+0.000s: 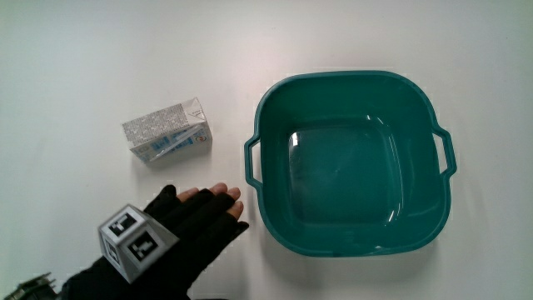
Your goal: Pick milk from desk
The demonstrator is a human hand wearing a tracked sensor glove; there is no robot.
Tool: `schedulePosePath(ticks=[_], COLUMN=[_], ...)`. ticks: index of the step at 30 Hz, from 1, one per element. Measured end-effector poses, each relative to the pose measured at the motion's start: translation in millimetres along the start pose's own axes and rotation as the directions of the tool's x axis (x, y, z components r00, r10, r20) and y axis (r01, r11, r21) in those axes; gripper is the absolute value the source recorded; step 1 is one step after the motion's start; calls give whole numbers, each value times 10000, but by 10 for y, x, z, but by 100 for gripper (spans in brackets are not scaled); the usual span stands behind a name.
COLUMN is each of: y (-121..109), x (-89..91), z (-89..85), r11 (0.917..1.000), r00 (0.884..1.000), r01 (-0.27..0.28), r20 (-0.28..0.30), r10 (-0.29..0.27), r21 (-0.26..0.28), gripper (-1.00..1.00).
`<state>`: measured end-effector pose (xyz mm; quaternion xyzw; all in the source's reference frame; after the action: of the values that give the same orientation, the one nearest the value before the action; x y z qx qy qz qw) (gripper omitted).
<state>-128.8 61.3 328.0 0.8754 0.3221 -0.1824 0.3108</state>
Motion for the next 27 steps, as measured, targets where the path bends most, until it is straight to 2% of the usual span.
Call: schedulePosePath(ticks=[1, 2, 3, 4, 10, 11, 14, 15, 18, 21, 25, 26, 27], y=[3, -1, 4, -1, 3, 3, 8, 9, 12, 34, 49, 51, 43], x=[-5, -48, -68, -94, -212, -245, -345, -374, -481, -601, -731, -752, -812], z=[41, 32, 41, 47, 226, 235, 289, 306, 372, 433, 490, 520, 503], r11=[9999, 9998, 10000, 9998, 9985, 9981, 9963, 9944, 9892, 9904, 9877, 9863, 9756], r00=[9994, 9998, 9975, 9970, 9988, 9997, 9984, 9949, 9923, 9928, 9955, 9879, 9849], r01=[120, -177, 5, -189, -92, -136, -488, -693, -1088, -784, -697, -730, -1719], r20=[-312, 103, 708, 757, -474, -212, -260, -683, -485, -817, -532, -1250, 20], r10=[-120, 177, -6, 181, 118, 149, 508, 748, 1140, 880, 778, 919, 1733], r21=[-4, 30, 22, 101, 536, 603, 705, 792, 983, 1139, 1403, 1482, 1362], gripper=[0, 0, 0, 0, 0, 0, 0, 0, 0, 0, 0, 0, 0])
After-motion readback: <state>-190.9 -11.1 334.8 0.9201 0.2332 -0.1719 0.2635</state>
